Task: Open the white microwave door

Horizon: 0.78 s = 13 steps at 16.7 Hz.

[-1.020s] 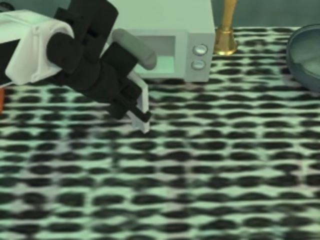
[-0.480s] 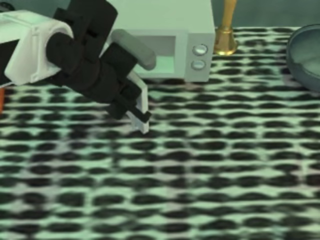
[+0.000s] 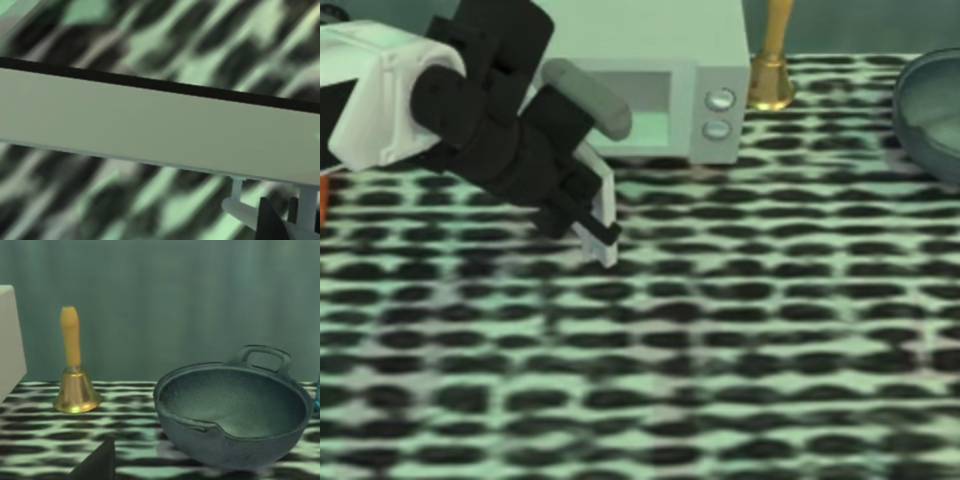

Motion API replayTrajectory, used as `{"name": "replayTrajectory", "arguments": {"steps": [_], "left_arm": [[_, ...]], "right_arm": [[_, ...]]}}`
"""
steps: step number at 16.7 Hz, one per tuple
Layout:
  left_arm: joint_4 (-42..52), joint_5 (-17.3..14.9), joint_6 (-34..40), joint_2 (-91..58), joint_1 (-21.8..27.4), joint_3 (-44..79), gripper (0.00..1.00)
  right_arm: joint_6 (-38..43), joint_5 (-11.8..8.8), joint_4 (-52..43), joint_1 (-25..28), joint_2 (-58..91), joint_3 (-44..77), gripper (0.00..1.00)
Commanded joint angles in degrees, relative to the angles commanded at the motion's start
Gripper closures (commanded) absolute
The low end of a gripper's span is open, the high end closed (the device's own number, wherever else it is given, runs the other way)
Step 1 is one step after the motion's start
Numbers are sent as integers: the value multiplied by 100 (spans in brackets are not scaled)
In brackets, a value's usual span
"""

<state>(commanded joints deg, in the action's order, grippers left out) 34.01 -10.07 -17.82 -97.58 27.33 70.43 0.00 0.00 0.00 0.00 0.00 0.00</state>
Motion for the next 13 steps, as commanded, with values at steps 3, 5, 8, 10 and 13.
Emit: {"name": "replayTrajectory", "arguments": {"steps": [3,5,8,10,13], "left_arm": [[0,0,0,0,0,0,100],[0,0,0,0,0,0,100],[3,-33,21,0,26,-8,100],[12,-71,-67,22,-1,-15,100],[88,-238,-427,90,-154,-78,100]], "right_arm": [[0,0,0,0,0,0,0],[0,0,0,0,0,0,0],[0,0,0,0,0,0,0],[0,0,0,0,0,0,0],[0,0,0,0,0,0,0]]}}
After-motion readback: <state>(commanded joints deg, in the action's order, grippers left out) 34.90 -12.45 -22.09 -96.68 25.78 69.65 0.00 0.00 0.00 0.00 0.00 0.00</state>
